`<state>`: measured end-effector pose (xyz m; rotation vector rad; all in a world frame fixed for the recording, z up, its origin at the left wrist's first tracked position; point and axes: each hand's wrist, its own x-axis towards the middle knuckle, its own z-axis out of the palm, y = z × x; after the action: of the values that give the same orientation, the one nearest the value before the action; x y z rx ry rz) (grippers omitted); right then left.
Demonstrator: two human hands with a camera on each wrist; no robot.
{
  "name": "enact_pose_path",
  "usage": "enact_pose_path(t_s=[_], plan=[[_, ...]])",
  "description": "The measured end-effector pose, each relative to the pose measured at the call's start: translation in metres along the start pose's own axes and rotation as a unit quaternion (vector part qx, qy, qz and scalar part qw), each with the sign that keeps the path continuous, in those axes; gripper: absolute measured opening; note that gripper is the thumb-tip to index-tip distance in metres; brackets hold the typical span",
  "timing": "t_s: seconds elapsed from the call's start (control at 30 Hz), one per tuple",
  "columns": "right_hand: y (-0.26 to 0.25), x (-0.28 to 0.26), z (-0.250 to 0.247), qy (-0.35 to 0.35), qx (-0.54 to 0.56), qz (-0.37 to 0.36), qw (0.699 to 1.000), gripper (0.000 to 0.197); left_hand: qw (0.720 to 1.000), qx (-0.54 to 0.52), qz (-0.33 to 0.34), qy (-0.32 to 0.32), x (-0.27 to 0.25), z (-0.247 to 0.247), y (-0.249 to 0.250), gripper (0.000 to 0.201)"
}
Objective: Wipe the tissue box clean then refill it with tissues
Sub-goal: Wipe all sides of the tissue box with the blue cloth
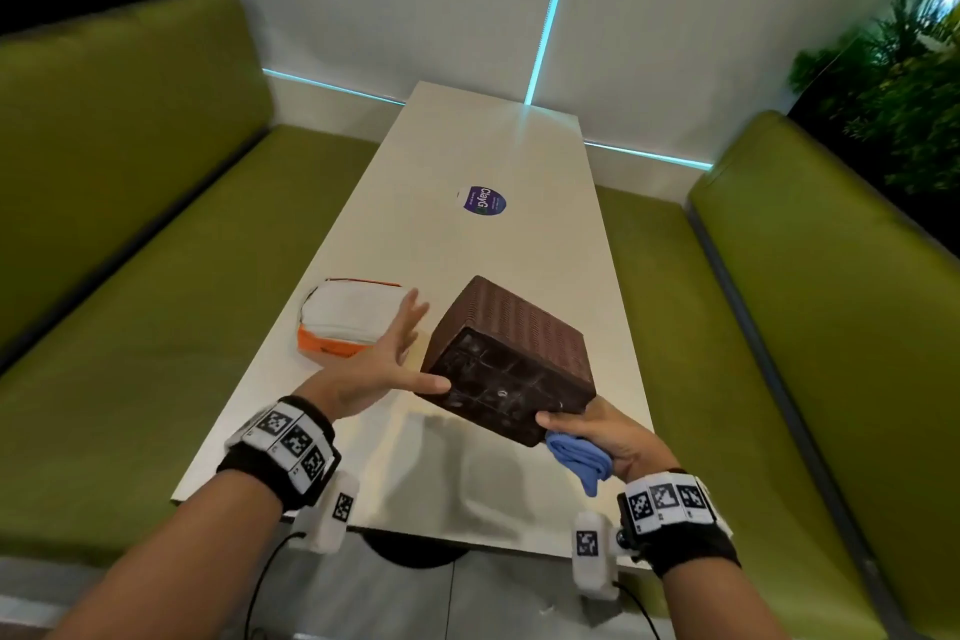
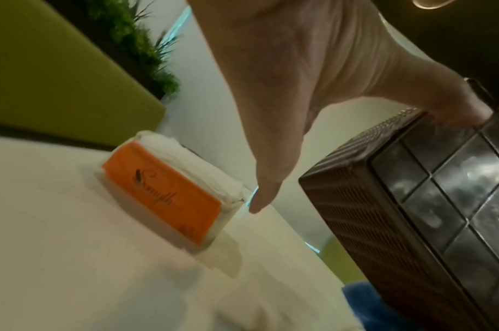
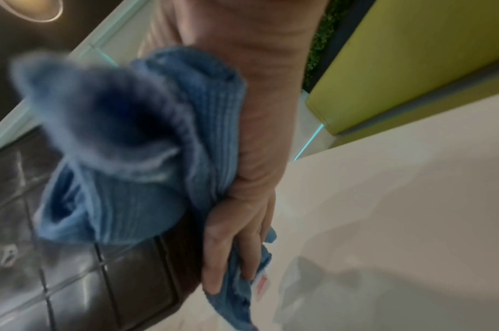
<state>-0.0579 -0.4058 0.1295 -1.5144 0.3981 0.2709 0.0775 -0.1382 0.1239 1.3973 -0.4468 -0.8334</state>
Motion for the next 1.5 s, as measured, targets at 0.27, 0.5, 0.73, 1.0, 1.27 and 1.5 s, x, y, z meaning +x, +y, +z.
enact_pose_path(t_s=[0.27,0.5,0.73,1.0,1.27,1.5], plan=[[-0.026,0.001,-0.012,0.055,-0.085,0.002,0.995,0.079,0.996,0.034,0.005,0.077,0.007,0.008,-0.022,0.100],[-0.082,0.005,0.055,0.260,-0.268,-0.192,0.907,0.025,0.994,0.056,0.021,0.089,0.010,0.016,-0.040,0.087],[-0.054,0.046,0.121,0.164,-0.562,-0.083,0.807,0.049,0.990,0.081,0.049,0.106,0.013,0.018,-0.048,0.086],[-0.050,0.044,0.062,0.238,-0.432,-0.033,0.869,0.028,0.985,0.098,0.065,0.123,0.014,0.020,-0.054,0.094],[-0.041,0.052,0.090,0.165,-0.483,-0.122,0.851,0.035,0.979,0.135,0.076,0.131,0.014,0.019,-0.061,0.109],[-0.028,0.057,0.069,0.238,-0.432,-0.059,0.868,0.040,0.969,0.186,0.036,0.156,0.018,0.016,-0.065,0.135]])
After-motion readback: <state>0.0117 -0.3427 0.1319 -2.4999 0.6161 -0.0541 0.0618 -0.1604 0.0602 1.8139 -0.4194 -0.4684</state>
